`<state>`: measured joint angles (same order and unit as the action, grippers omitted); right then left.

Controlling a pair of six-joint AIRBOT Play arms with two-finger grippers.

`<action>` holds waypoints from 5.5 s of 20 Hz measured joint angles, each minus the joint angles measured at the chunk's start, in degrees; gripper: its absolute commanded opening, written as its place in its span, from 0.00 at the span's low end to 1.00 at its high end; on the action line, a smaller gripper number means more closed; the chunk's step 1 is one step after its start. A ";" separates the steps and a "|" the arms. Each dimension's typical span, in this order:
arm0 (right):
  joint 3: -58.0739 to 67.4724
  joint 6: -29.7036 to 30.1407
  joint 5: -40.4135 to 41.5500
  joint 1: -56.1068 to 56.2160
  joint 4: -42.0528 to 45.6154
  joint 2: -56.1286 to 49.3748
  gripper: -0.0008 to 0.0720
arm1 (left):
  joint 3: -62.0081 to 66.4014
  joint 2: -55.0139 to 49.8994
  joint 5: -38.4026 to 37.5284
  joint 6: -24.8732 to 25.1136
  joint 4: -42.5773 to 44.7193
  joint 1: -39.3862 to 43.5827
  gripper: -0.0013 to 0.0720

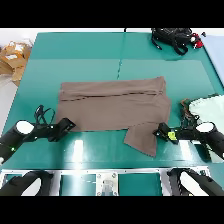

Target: Fold the shirts.

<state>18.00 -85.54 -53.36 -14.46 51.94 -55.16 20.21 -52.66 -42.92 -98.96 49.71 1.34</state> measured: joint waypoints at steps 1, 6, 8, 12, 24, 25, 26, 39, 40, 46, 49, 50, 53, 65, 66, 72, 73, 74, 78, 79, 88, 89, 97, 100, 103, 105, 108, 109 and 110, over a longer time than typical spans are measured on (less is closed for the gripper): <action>0.02 0.28 0.31 0.17 -0.22 0.00 0.04 | -0.11 -0.70 1.40 -0.42 -0.04 0.22 0.34; 1.03 1.62 0.57 0.39 -0.42 -0.04 0.04 | 1.11 -2.36 4.68 -0.48 1.46 0.63 0.05; 1.44 1.75 -0.57 0.39 0.68 0.50 0.04 | 3.43 -2.49 2.43 0.35 3.58 0.72 0.05; 2.14 0.00 -5.25 0.39 3.74 3.45 0.04 | 9.25 -2.60 -9.73 1.40 12.44 0.74 0.05; 16.46 -8.55 -17.66 0.42 12.70 13.35 0.04 | 22.01 -0.33 -26.62 4.42 20.92 0.74 0.05; 18.18 -7.98 -16.65 0.44 11.69 11.96 0.04 | 23.80 -1.38 -26.01 4.98 20.48 0.74 0.05; 20.28 -7.13 -15.67 0.48 10.56 9.97 0.04 | 25.66 -2.73 -25.31 5.55 20.09 0.74 0.05; 59.98 -1.42 -2.67 7.78 3.67 -38.47 0.05 | 56.78 -39.69 -15.17 9.51 18.03 0.74 0.63; 62.84 -1.29 -1.95 8.00 3.23 -41.72 0.17 | 57.94 -41.24 -13.68 9.51 17.70 0.74 1.00; 74.71 0.09 -3.89 4.83 2.97 -50.82 0.74 | 64.87 -44.96 -11.61 9.44 17.62 -2.14 0.97; 76.83 3.48 -11.76 0.33 3.50 -51.78 0.86 | 69.51 -45.33 -18.05 9.25 17.62 -4.94 0.97; 77.20 4.96 -14.73 -1.33 3.61 -51.98 0.86 | 70.82 -45.35 -20.35 9.18 17.59 -5.68 0.97; 77.79 9.35 -21.16 -5.38 3.67 -52.50 0.98 | 73.13 -45.51 -26.53 9.05 16.72 -6.51 0.97; 78.25 20.81 -31.80 -7.32 -10.49 -62.86 0.98 | 74.60 -45.53 -32.61 9.33 8.11 -7.19 0.05; 78.25 21.14 -31.95 -6.95 -10.91 -63.30 0.98 | 74.60 -45.53 -32.81 9.42 7.08 -7.19 0.05; 78.20 21.86 -31.36 -4.04 -8.92 -64.39 0.04 | 74.60 -45.57 -30.16 13.49 2.56 -1.09 0.05; 78.34 21.86 -31.43 -3.69 -9.18 -64.41 0.04 | 74.62 -45.55 -28.72 14.27 2.16 0.76 0.05; 78.64 21.81 -31.41 -3.28 -8.74 -64.17 0.04 | 74.60 -45.59 -27.04 14.93 2.08 2.82 0.05; 79.49 20.65 -32.35 -2.16 -8.44 -59.60 0.04 | 74.62 -46.14 -19.89 16.35 2.12 10.91 0.05; 79.56 20.06 -32.85 -1.79 -7.74 -57.75 0.04 | 74.64 -46.77 -18.21 16.50 2.25 12.92 0.05; 79.84 14.36 -39.39 3.34 -5.38 -34.82 0.04 | 74.66 -60.94 -6.62 18.27 -6.32 29.88 0.05; 79.84 14.08 -39.63 3.96 -5.38 -33.48 0.04 | 74.73 -61.79 -5.62 18.86 -8.33 30.77 0.05; 79.73 12.07 -39.56 8.92 -4.59 -30.34 0.04 | 81.20 -63.80 -19.87 20.20 -12.04 25.99 0.05; 79.73 9.73 -37.44 12.63 -4.83 -30.12 0.04 | 90.86 -63.87 -35.10 17.35 -5.44 20.00 0.05; 79.73 6.62 -32.72 19.06 -5.14 -30.18 0.04 | 97.68 -61.75 -47.87 14.53 4.37 13.97 0.05; 79.71 4.96 -27.02 25.24 -5.31 -31.15 0.04 | 98.68 -58.71 -50.99 13.88 11.02 10.27 0.05; 79.71 2.19 -15.39 35.63 -5.64 -35.17 0.07 | 98.71 -53.59 -52.00 13.97 19.87 5.70 0.05; 79.71 1.46 -10.29 39.43 -6.27 -37.55 0.28 | 98.68 -52.24 -52.13 14.25 22.08 4.28 0.05; 79.73 0.76 -5.05 42.99 -7.43 -40.17 0.55 | 98.64 -50.71 -52.09 14.71 23.82 2.75 0.05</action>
<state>97.73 -84.77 -58.41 28.53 44.51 -95.33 118.85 -103.37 -95.00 -84.25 73.54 4.10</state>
